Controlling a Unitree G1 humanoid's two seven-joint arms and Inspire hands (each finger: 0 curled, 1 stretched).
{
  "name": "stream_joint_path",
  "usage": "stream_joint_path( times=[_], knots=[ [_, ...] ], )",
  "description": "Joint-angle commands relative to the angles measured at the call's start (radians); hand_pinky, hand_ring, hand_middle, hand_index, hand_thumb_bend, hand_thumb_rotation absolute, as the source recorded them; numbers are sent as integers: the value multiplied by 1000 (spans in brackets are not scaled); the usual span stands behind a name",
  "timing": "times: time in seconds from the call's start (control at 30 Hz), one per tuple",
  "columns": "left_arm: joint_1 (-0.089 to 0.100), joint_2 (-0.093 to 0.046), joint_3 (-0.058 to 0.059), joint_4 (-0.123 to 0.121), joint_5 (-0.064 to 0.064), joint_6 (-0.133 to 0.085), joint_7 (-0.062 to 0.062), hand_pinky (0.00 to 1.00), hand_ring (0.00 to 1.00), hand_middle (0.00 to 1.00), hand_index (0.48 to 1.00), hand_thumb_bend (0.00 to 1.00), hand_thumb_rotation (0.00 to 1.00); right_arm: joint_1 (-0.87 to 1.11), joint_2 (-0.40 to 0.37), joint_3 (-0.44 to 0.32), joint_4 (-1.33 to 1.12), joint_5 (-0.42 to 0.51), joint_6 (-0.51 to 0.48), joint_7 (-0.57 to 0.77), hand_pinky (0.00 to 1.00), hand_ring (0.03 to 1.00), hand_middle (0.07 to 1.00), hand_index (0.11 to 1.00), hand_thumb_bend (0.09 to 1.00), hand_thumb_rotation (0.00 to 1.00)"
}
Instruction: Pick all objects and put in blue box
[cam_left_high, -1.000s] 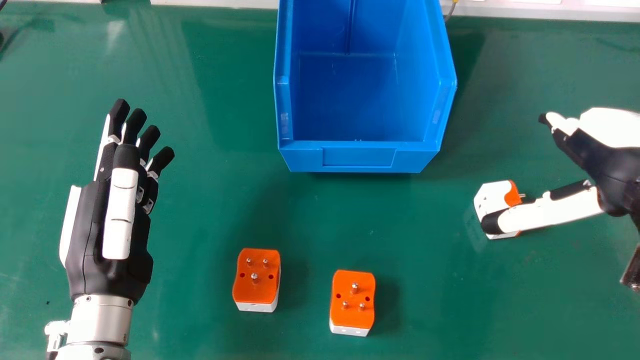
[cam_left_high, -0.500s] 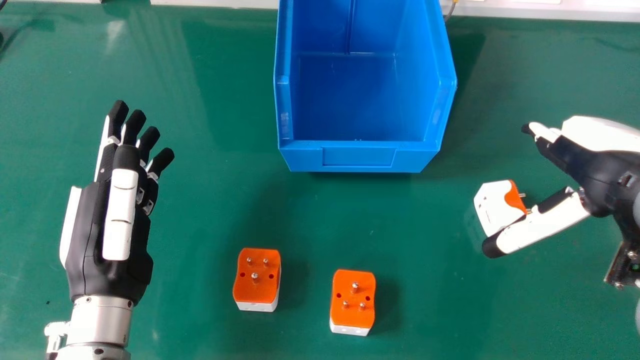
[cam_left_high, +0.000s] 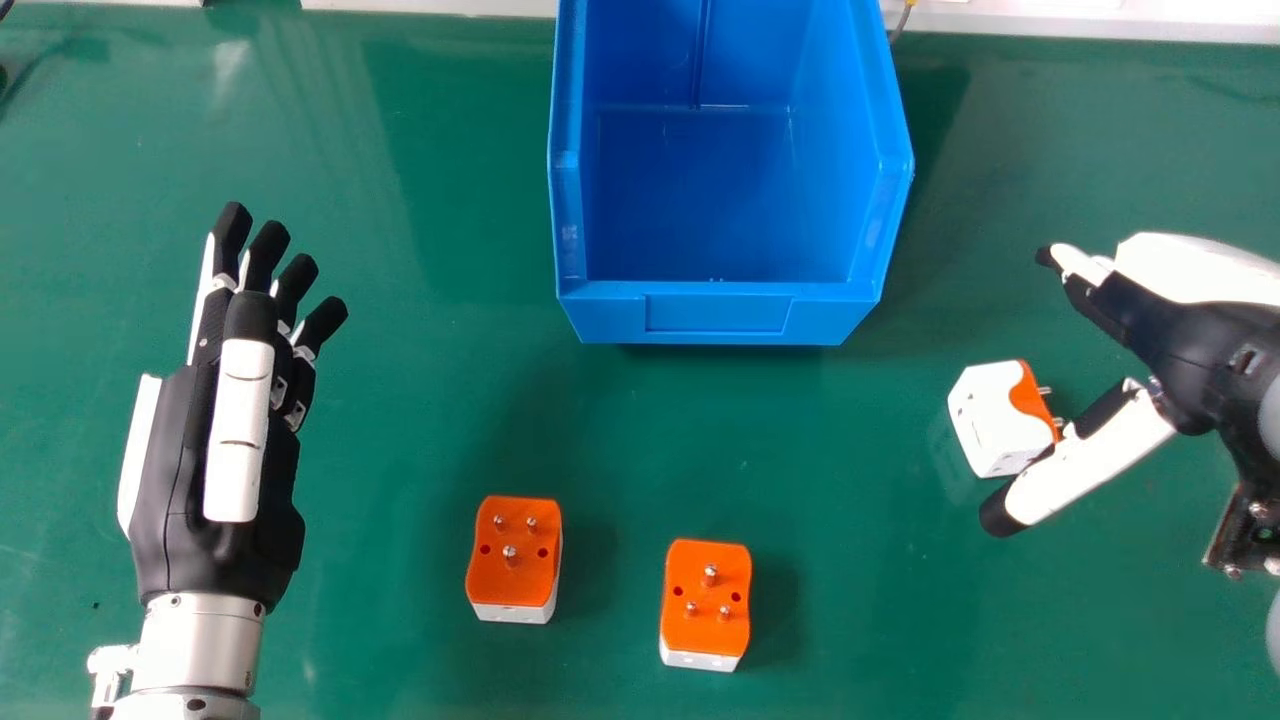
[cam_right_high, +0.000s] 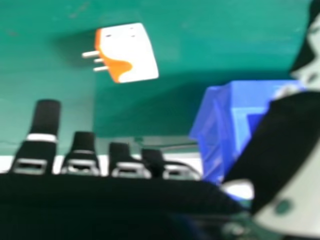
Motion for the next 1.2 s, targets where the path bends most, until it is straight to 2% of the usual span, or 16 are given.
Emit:
stream_joint_path(
  times=[0.0,0.07,0.2,0.3,0.4,0.53,0.6,0.7,1.0,1.17],
  knots=[
    [1,7,6,-23,1,-16,3,927,972,992,992,723,812,-6,-15,0,-9,-15,2,-17,749,956,999,995,963,297],
    [2,6,6,-23,4,-18,6,927,972,992,992,723,812,-9,-12,6,-1,-20,4,-15,749,956,999,995,963,297],
    [0,6,7,-21,-3,-20,3,928,973,992,993,721,812,-13,-9,20,27,-20,6,-26,750,955,999,996,971,287],
    [-2,8,8,-14,3,-28,4,927,972,992,994,722,814,-16,-7,27,40,-18,9,-34,748,956,1000,997,977,281],
    [-4,8,8,-12,-1,-27,1,927,972,992,994,722,814,-16,-6,31,41,-15,14,-38,748,956,1000,997,977,281],
    [-2,8,9,-16,3,-28,6,926,972,992,993,718,818,-14,-7,40,41,-15,16,-43,745,956,1000,998,982,275],
    [-2,8,9,-16,-2,-28,2,926,972,992,993,718,818,-14,-7,46,44,-15,18,-47,745,956,1000,998,982,275],
    [-1,11,8,-14,8,-33,5,925,971,991,992,718,819,-11,-7,55,58,3,14,-70,745,956,1000,998,986,270],
    [-3,11,10,-11,-6,-32,2,925,972,992,994,713,826,-5,2,94,147,65,3,-194,739,956,1000,998,992,255],
    [-4,15,10,-8,-6,-29,0,926,973,992,994,710,827,-5,-1,108,186,98,8,-245,751,961,1000,998,996,239]
  ],
)
